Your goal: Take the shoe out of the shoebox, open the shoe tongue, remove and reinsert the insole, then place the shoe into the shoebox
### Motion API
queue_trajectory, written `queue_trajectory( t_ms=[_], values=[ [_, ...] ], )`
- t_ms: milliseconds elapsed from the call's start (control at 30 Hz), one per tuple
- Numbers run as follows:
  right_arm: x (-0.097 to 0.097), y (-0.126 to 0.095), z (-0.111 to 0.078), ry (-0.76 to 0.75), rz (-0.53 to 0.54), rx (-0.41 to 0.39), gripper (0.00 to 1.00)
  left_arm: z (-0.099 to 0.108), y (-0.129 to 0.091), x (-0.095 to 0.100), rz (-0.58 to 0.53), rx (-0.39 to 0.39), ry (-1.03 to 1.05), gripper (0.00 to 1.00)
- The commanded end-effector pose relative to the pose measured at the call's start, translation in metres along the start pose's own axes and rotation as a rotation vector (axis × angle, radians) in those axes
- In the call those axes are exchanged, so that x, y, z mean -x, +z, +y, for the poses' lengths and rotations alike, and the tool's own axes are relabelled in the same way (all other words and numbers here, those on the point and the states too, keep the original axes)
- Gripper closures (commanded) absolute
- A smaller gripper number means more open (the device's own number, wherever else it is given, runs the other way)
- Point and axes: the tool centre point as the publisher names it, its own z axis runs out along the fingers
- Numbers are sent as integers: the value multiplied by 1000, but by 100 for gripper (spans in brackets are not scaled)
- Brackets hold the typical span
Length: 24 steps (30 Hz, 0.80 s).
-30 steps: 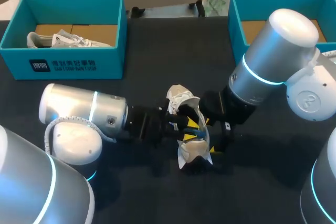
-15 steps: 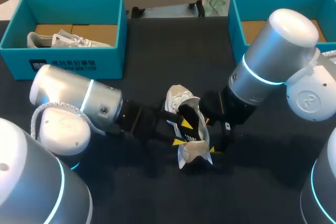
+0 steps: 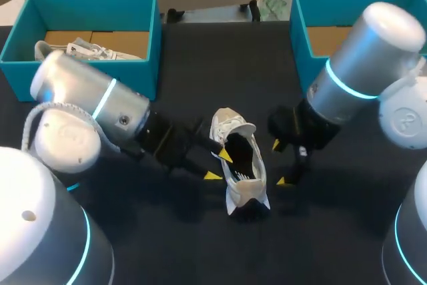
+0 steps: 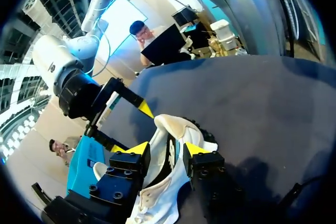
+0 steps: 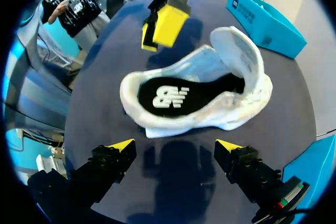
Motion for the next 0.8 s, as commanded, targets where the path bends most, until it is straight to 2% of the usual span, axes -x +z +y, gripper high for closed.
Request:
queue_trajectory(
  t_ms=[33,333,800],
  values=[
    [-5,-36,-26,-5,0,13,0,-6,-24,4,136,3,14,58],
    [-7,-59,-56,35,54,-32,0,-15,-57,17,306,7,50,61],
    [-7,-59,-56,35,54,-32,0,-14,-93,39,538,33,110,62]
  ],
)
